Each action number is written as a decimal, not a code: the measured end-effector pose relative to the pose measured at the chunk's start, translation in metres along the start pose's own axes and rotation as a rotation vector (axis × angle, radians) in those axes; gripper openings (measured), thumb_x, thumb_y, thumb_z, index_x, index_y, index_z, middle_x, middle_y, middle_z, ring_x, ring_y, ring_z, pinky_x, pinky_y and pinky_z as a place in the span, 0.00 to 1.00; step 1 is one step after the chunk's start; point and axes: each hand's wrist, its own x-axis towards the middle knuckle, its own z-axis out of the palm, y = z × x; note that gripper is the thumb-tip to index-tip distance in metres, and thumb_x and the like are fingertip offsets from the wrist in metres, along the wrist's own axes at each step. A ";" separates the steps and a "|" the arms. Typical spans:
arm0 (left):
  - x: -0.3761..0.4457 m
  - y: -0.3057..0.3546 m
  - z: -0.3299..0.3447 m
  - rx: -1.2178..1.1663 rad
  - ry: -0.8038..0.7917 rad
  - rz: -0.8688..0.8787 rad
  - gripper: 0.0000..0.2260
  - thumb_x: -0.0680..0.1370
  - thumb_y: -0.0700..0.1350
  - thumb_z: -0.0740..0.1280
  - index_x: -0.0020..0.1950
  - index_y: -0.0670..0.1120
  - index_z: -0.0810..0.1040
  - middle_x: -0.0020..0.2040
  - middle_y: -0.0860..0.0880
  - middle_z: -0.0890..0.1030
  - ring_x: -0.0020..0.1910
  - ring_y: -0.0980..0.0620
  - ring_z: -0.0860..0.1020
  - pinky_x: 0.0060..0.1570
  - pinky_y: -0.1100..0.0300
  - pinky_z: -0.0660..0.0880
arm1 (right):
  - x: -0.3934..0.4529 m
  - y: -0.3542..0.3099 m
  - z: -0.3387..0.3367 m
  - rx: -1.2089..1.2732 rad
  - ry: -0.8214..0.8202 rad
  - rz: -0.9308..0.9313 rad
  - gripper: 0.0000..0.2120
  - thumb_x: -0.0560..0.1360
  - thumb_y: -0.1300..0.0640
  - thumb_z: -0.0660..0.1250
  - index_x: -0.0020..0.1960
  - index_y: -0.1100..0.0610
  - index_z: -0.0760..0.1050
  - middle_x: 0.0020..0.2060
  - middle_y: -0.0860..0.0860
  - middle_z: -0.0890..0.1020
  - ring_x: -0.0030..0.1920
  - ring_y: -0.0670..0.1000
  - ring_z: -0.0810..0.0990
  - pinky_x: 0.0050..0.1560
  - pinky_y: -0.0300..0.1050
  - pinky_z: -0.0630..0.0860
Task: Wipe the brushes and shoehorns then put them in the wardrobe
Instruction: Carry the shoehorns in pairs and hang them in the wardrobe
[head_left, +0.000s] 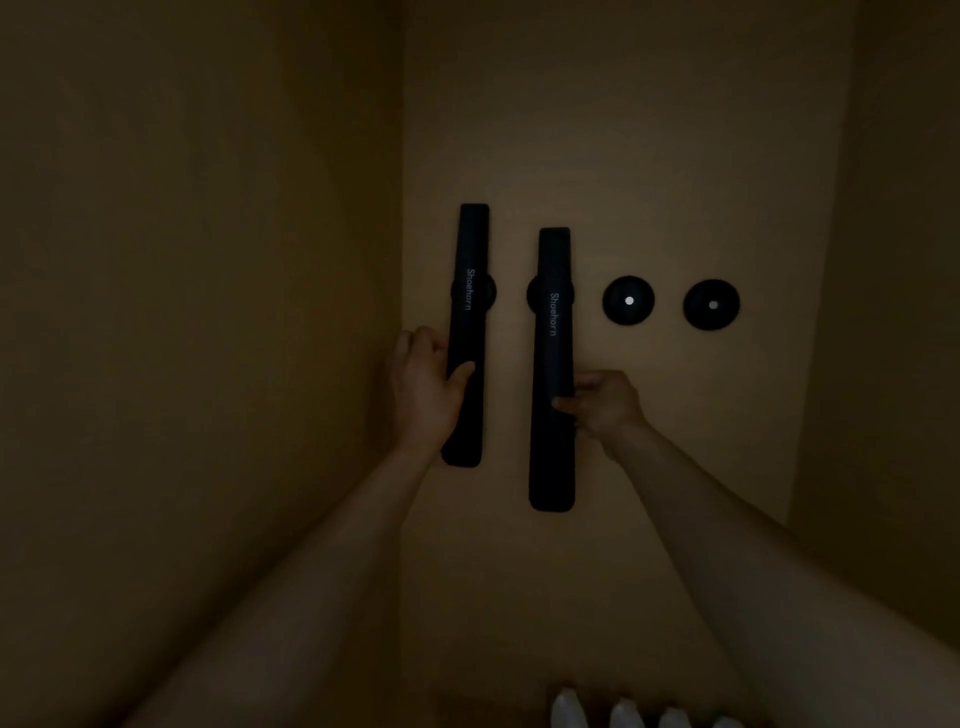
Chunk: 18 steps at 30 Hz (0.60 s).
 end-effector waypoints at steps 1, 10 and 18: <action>-0.001 -0.004 -0.002 0.019 0.000 0.014 0.13 0.72 0.47 0.75 0.50 0.45 0.75 0.49 0.50 0.73 0.46 0.52 0.73 0.41 0.58 0.72 | 0.006 -0.002 0.001 -0.019 0.018 -0.004 0.11 0.72 0.67 0.74 0.46 0.54 0.78 0.45 0.53 0.83 0.45 0.53 0.83 0.46 0.51 0.82; -0.003 -0.016 -0.001 0.040 -0.001 0.006 0.11 0.73 0.49 0.75 0.49 0.48 0.75 0.49 0.50 0.74 0.46 0.50 0.75 0.42 0.52 0.77 | 0.032 -0.021 0.007 -0.076 0.106 -0.040 0.12 0.70 0.66 0.77 0.41 0.54 0.76 0.49 0.57 0.81 0.46 0.57 0.82 0.48 0.57 0.83; 0.001 0.001 0.011 0.011 -0.050 0.047 0.12 0.74 0.46 0.74 0.52 0.45 0.76 0.52 0.50 0.73 0.45 0.54 0.73 0.41 0.63 0.70 | 0.027 -0.018 0.010 -0.382 0.203 -0.179 0.09 0.71 0.60 0.76 0.46 0.66 0.83 0.43 0.58 0.85 0.39 0.53 0.81 0.39 0.43 0.78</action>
